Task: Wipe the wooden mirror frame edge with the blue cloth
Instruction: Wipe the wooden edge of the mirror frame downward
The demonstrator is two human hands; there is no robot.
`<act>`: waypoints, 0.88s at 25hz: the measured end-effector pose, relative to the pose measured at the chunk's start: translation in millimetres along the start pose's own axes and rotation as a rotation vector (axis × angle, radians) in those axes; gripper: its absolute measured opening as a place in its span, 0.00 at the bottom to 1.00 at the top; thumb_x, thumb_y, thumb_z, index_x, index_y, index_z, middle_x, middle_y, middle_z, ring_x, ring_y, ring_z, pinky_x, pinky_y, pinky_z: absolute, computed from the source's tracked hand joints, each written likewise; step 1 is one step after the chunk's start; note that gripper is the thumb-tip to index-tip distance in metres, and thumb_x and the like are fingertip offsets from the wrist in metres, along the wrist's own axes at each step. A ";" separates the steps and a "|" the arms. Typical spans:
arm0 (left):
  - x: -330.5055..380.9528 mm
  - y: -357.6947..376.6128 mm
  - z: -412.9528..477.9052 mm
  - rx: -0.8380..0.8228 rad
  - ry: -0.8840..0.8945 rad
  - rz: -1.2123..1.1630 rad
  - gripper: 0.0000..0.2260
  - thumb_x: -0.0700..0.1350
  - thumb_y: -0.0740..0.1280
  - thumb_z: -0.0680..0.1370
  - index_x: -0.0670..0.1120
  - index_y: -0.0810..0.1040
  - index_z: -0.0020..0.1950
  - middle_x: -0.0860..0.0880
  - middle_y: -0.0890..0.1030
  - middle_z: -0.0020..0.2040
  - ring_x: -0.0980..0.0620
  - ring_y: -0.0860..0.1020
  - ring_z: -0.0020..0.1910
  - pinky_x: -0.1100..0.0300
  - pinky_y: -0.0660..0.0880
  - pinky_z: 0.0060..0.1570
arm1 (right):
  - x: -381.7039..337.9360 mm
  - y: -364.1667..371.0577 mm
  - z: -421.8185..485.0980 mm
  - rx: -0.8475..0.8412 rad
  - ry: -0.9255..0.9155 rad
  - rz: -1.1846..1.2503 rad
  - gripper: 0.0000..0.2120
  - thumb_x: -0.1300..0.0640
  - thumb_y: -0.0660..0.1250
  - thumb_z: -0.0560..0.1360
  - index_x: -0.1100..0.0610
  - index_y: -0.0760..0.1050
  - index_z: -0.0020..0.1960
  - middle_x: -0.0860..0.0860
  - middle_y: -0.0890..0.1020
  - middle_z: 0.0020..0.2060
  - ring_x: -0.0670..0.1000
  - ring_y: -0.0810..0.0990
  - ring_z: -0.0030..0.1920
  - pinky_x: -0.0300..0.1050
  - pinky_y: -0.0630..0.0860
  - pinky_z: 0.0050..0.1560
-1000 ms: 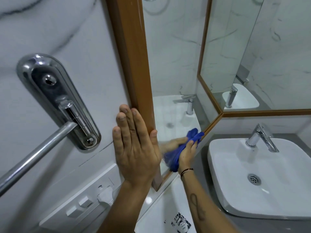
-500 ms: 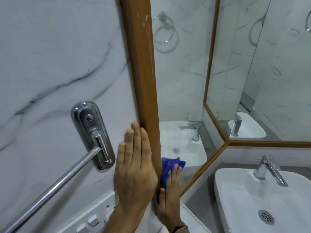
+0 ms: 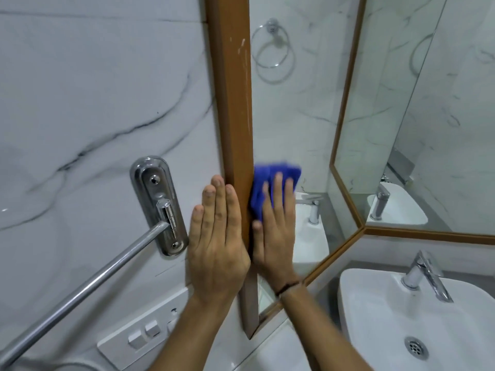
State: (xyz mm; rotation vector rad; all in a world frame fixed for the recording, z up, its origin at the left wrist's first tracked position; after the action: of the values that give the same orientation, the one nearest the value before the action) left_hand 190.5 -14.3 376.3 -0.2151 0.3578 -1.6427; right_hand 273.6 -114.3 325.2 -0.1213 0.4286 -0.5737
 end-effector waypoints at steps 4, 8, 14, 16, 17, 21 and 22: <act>2.4 13.8 -25.7 -0.035 -0.019 -0.031 0.28 0.39 0.48 0.90 0.36 0.49 0.91 0.39 0.48 0.92 0.42 0.48 0.92 0.46 0.45 0.90 | 43.4 33.9 -193.5 -0.238 0.560 0.174 0.37 0.30 0.44 0.87 0.41 0.32 0.89 0.50 0.46 0.91 0.59 0.49 0.91 0.60 0.46 0.90; 1.2 22.4 -44.7 -0.026 -0.012 -0.033 0.33 0.37 0.55 0.86 0.37 0.49 0.91 0.40 0.48 0.92 0.43 0.49 0.92 0.47 0.45 0.90 | 117.1 45.3 -215.3 0.194 1.054 0.521 0.31 0.48 0.47 0.90 0.58 0.48 0.90 0.61 0.61 0.88 0.66 0.60 0.88 0.67 0.52 0.89; 4.5 20.6 -42.0 -0.039 -0.005 -0.051 0.28 0.39 0.47 0.90 0.36 0.50 0.91 0.40 0.47 0.92 0.44 0.49 0.91 0.48 0.46 0.90 | 194.4 4.0 -171.8 0.431 1.485 0.435 0.21 0.48 0.51 0.92 0.56 0.69 0.80 0.63 0.79 0.73 0.66 0.77 0.75 0.66 0.70 0.82; 3.3 21.2 -43.0 -0.046 0.003 -0.011 0.28 0.39 0.47 0.90 0.36 0.50 0.91 0.39 0.46 0.92 0.44 0.47 0.91 0.48 0.45 0.90 | 149.9 23.4 -194.9 0.359 1.527 0.391 0.26 0.43 0.52 0.91 0.52 0.62 0.86 0.62 0.77 0.77 0.64 0.78 0.73 0.69 0.70 0.82; 2.8 22.0 -42.1 -0.041 0.008 0.002 0.28 0.38 0.48 0.89 0.36 0.50 0.91 0.39 0.46 0.92 0.44 0.47 0.91 0.48 0.45 0.90 | 119.1 40.1 -213.3 0.358 1.528 0.447 0.27 0.41 0.53 0.91 0.47 0.59 0.87 0.60 0.77 0.78 0.63 0.79 0.73 0.70 0.70 0.81; 3.7 19.8 -41.5 -0.026 -0.004 0.022 0.30 0.39 0.52 0.89 0.37 0.48 0.91 0.40 0.44 0.92 0.45 0.45 0.91 0.48 0.44 0.90 | 87.1 45.8 -220.7 0.304 1.431 0.411 0.27 0.39 0.52 0.90 0.36 0.53 0.88 0.48 0.72 0.81 0.59 0.75 0.78 0.63 0.70 0.81; 2.3 19.1 -40.8 -0.033 -0.017 0.014 0.32 0.40 0.55 0.89 0.38 0.46 0.91 0.41 0.42 0.92 0.45 0.44 0.91 0.49 0.43 0.90 | 111.3 34.5 -203.9 0.288 1.429 0.297 0.25 0.42 0.51 0.91 0.40 0.55 0.88 0.50 0.72 0.81 0.60 0.75 0.78 0.63 0.69 0.82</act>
State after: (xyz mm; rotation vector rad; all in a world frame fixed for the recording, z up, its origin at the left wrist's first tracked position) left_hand 193.9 -13.7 331.3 -0.2512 0.3732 -1.6215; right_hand 288.2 -145.3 92.8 0.6718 1.7022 -0.3395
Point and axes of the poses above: each hand's wrist, its own z-axis towards the middle knuckle, its own y-axis out of the palm, x = y × z, the point moved 5 cm from there along z, towards the middle knuckle
